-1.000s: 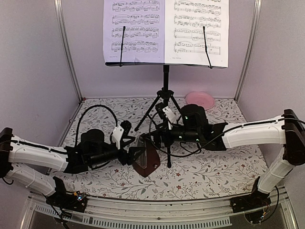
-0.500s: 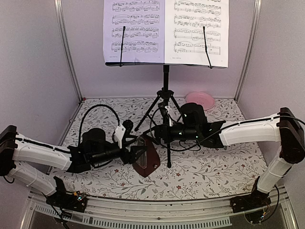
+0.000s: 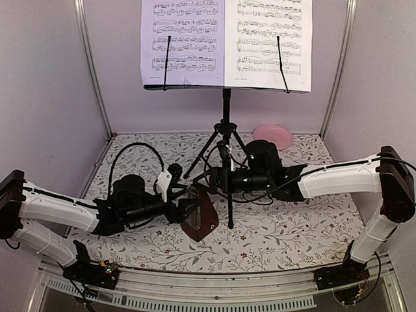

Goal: Set up the instrument practice props

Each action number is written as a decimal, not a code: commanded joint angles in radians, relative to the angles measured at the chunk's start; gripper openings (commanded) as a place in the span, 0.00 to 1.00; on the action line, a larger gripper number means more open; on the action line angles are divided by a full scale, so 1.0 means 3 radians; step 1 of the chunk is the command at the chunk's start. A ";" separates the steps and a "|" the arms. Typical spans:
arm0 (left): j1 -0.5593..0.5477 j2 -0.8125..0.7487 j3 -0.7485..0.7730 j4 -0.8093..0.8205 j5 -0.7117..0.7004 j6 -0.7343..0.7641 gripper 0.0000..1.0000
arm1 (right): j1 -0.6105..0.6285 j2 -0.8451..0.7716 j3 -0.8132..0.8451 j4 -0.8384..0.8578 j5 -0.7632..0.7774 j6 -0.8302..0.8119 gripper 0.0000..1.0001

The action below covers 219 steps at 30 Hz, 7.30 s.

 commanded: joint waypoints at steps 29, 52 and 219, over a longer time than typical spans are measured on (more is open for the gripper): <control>0.0056 0.0020 0.0052 0.0176 0.0060 0.0053 0.57 | -0.0099 0.0178 -0.0152 0.0213 0.0180 0.0490 0.76; 0.0056 -0.0009 0.0001 0.0224 0.0013 0.0033 0.42 | -0.0019 0.0173 -0.0191 0.0177 0.0188 0.0461 0.79; -0.0358 -0.0491 -0.0415 0.0231 -0.0371 0.0465 0.35 | 0.0268 0.0285 -0.0324 0.0014 0.0421 0.0332 0.68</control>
